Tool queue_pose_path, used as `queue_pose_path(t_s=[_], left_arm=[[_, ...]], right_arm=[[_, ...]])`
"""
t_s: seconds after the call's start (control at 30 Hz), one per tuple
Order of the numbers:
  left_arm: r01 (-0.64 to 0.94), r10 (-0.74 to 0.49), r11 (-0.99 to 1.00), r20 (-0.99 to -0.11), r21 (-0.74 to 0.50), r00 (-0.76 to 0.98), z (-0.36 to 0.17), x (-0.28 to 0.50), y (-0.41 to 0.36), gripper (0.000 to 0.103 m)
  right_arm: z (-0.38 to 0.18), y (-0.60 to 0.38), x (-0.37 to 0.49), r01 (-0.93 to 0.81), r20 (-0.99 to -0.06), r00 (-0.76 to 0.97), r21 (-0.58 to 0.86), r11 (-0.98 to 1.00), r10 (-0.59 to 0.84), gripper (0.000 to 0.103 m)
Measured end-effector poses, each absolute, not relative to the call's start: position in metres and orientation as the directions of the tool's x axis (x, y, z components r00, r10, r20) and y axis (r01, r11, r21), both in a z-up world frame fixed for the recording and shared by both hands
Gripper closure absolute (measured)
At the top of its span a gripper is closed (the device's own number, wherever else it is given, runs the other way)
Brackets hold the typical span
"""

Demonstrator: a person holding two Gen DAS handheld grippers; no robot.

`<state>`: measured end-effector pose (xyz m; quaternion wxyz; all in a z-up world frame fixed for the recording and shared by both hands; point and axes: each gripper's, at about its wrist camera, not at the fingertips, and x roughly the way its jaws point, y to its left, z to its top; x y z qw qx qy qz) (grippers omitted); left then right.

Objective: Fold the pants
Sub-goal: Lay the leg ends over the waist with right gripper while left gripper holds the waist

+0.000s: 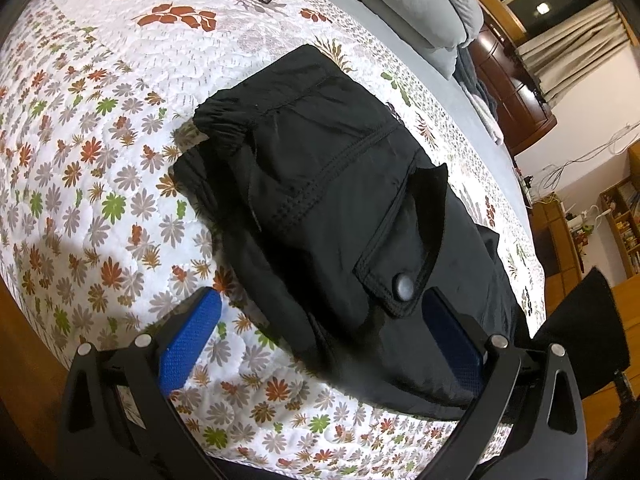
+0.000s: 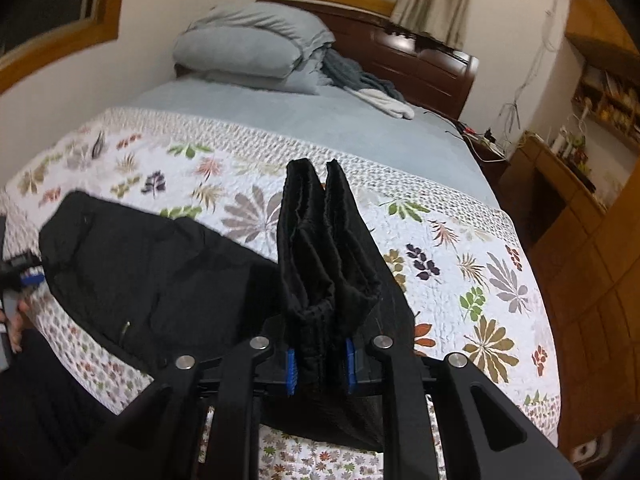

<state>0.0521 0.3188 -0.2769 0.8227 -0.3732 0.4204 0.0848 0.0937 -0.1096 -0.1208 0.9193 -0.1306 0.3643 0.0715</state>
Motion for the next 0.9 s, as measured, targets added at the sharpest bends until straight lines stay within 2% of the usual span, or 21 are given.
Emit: queue_pose_path(t_s=[0.43, 0.9], left_arm=[[-0.447, -0.189, 0.69, -0.738, -0.569, 0.648, -0.277, 0.044, 0.323, 0.003], [-0.444, -0.197, 0.682, -0.73, -0.581, 0.654, -0.277, 0.041, 0.328, 0.003]], right_arm=[[-0.175, -0.047, 0.102, -0.29, -0.74, 0.673, -0.275, 0.917, -0.009, 0.085], [-0.214, -0.016, 0.109, -0.329, -0.786, 0.618, -0.288, 0.899, -0.026, 0.085]])
